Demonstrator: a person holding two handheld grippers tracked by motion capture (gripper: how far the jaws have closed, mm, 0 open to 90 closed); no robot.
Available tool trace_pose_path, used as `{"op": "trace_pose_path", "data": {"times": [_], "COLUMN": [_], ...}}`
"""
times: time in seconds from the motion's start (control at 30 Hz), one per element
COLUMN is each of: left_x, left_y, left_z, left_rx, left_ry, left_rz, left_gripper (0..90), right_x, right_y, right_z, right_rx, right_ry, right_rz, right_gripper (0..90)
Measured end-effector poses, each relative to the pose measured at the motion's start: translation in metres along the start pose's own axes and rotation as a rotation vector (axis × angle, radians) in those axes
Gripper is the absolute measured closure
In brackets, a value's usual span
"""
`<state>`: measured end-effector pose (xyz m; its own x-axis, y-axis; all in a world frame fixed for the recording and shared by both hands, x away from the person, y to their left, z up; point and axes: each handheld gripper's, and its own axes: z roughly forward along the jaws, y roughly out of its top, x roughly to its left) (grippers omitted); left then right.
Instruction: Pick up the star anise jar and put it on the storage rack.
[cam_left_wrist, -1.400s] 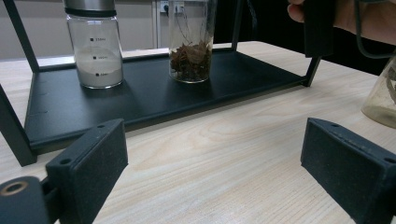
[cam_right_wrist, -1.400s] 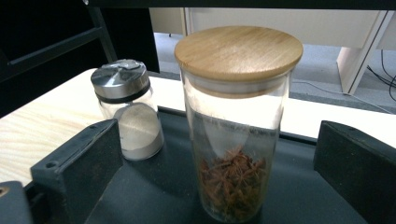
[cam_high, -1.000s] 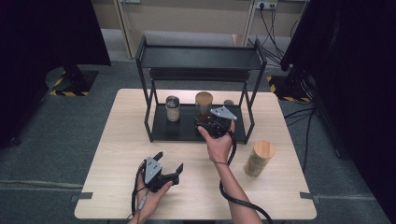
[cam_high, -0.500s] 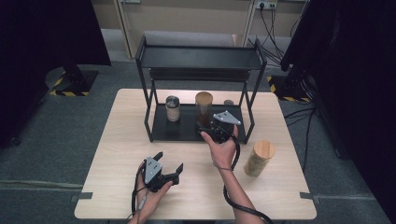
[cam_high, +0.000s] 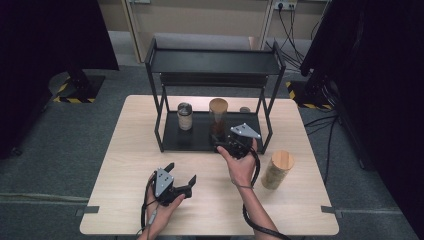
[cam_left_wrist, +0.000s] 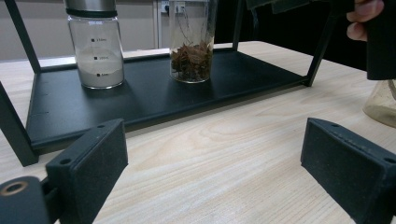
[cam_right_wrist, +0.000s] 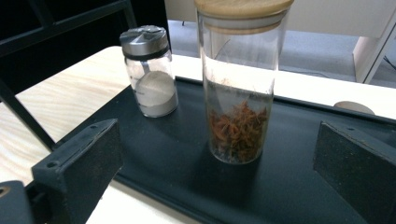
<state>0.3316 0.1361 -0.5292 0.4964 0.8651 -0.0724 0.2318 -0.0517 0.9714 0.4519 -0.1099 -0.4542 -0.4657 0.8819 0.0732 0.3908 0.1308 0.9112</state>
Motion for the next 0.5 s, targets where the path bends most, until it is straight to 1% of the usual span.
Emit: {"op": "trace_pose_path", "data": {"times": [0.3,0.5], "left_x": [0.000,0.000], "left_y": [0.000,0.000], "left_z": [0.000,0.000], "left_rx": [-0.001,0.000], "left_ry": [0.002,0.002], "left_rz": [0.002,0.003], "left_gripper": [6.6,6.6], "right_x": [0.005,0.005], "right_y": [-0.007,-0.011], "right_z": [-0.008,-0.013], "right_rx": [0.002,0.004], "right_ry": [0.017,0.026], "right_rz": [-0.013,-0.007], "right_gripper": [1.9,1.9]}}
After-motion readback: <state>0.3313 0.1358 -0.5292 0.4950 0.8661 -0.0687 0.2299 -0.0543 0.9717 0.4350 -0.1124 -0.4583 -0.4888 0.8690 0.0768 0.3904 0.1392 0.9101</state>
